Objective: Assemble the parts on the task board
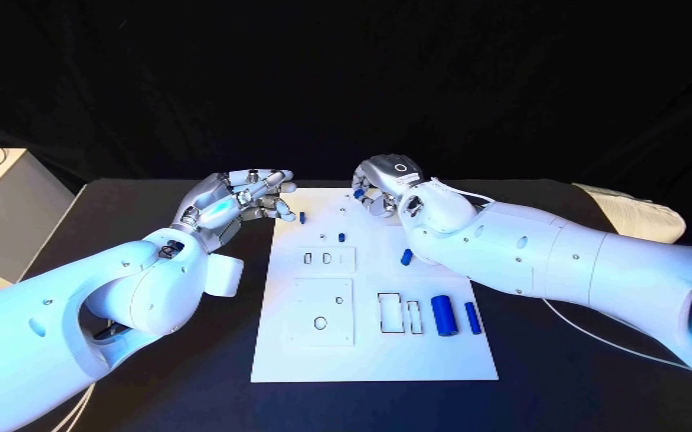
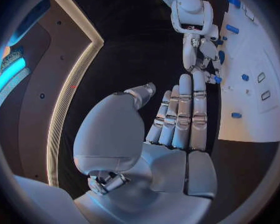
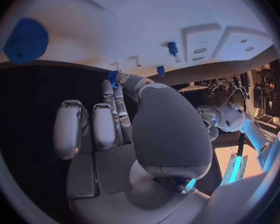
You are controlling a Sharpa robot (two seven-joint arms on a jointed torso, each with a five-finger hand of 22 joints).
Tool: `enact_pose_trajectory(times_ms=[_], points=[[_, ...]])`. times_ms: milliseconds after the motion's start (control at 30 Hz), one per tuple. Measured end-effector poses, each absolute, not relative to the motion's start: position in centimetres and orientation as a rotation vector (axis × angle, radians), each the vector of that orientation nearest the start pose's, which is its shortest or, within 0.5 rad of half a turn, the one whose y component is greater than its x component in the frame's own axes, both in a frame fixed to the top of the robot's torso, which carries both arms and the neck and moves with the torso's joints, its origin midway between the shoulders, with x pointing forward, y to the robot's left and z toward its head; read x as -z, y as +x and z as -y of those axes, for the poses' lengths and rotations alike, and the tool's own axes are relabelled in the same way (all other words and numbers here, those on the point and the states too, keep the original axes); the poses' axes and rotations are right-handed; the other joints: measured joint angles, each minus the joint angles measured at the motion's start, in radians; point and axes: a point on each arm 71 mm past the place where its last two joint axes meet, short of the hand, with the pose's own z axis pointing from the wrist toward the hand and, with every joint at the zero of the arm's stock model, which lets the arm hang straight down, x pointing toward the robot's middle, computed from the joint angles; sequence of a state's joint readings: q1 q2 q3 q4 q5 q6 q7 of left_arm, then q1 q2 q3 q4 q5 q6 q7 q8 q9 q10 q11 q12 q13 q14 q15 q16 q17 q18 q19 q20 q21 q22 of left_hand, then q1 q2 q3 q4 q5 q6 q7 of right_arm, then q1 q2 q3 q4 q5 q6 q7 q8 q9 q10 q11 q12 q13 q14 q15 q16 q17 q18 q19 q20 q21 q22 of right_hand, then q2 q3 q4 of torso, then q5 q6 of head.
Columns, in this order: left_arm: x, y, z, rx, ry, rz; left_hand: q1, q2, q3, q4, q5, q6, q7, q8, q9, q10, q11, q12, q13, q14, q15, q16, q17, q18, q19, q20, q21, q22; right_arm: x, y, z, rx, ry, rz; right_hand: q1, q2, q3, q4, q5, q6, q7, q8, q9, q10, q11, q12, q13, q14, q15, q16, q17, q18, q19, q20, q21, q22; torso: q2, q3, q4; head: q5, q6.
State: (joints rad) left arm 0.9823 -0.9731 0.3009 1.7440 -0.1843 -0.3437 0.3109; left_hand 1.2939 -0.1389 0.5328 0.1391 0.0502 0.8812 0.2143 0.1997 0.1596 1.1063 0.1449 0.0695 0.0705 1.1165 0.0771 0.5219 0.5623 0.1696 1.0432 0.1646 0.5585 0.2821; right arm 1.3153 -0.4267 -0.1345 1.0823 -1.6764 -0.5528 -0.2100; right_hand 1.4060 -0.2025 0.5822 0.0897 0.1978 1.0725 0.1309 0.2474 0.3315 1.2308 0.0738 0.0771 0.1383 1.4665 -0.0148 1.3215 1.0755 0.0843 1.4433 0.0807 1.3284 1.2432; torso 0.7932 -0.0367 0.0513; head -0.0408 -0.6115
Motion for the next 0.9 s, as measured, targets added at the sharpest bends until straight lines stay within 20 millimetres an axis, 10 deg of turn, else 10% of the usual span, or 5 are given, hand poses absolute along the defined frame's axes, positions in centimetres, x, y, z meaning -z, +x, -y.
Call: enact_pose_trajectory(times_ms=[900], points=[[13.2, 45.3, -21.6, 1.636, -1.023, -1.337, 0.0, 0.0, 0.0, 0.0, 0.0, 0.0, 0.0, 0.0, 0.0, 0.0, 0.0, 0.0, 0.0, 0.0, 0.0, 0.0, 0.0, 0.0, 0.0, 0.0, 0.0, 0.0, 15.6, 57.3, 9.7, -0.433, -0.284, -1.321, 0.0, -0.001, 0.003, -0.003, 0.011, -0.005, 0.001, -0.005, 0.003, 0.001, -0.001, -0.008, 0.007, 0.0, 0.0, 0.004, 0.001, 0.0, 0.003, 0.004, 0.0, 0.006, 0.007, -0.0035, 0.005, 0.012, -0.004]])
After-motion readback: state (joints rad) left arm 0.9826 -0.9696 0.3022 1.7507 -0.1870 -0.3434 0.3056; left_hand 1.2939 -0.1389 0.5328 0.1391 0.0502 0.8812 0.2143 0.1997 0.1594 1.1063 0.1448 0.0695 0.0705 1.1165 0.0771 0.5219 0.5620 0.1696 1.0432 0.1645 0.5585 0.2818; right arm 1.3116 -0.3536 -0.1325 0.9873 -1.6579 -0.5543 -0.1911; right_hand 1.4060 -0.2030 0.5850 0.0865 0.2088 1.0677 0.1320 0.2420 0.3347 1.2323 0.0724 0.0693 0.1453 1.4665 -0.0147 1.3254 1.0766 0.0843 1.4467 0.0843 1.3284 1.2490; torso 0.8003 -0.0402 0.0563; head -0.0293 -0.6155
